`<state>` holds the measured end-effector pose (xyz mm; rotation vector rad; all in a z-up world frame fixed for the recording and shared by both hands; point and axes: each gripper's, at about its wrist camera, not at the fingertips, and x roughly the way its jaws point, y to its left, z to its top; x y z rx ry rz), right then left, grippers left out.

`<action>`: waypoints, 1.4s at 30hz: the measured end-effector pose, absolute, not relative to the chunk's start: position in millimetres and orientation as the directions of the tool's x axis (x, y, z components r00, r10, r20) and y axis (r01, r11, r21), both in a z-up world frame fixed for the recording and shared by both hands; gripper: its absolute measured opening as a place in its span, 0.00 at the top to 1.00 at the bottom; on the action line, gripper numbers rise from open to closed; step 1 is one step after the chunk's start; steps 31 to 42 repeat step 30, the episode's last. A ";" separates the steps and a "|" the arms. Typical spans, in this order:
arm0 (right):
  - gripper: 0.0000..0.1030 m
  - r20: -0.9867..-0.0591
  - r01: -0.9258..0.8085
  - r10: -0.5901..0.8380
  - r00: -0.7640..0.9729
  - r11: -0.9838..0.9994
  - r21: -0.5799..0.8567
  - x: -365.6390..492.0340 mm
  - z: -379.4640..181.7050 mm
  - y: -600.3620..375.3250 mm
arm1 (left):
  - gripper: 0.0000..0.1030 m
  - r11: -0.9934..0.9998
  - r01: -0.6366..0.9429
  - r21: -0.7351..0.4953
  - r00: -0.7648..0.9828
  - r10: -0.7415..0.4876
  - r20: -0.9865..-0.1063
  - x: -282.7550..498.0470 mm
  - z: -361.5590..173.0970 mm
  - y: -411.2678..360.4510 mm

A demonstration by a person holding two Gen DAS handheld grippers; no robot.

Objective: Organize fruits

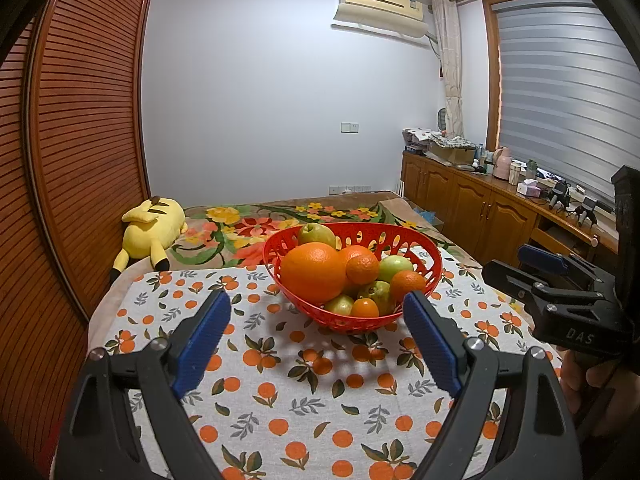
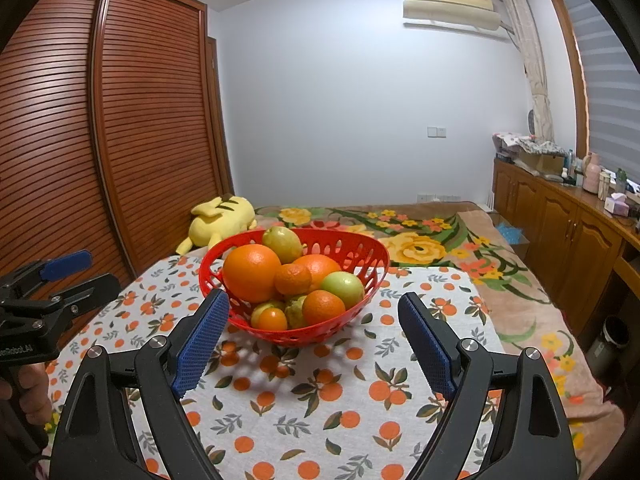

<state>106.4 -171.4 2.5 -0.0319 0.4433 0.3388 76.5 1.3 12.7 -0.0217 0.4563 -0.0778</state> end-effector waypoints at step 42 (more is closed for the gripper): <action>0.14 -0.425 -0.326 0.313 0.850 0.944 0.043 105.4 4.2 -173.0 | 0.14 0.997 0.069 -0.037 0.895 -0.079 -0.439 76.0 13.7 0.6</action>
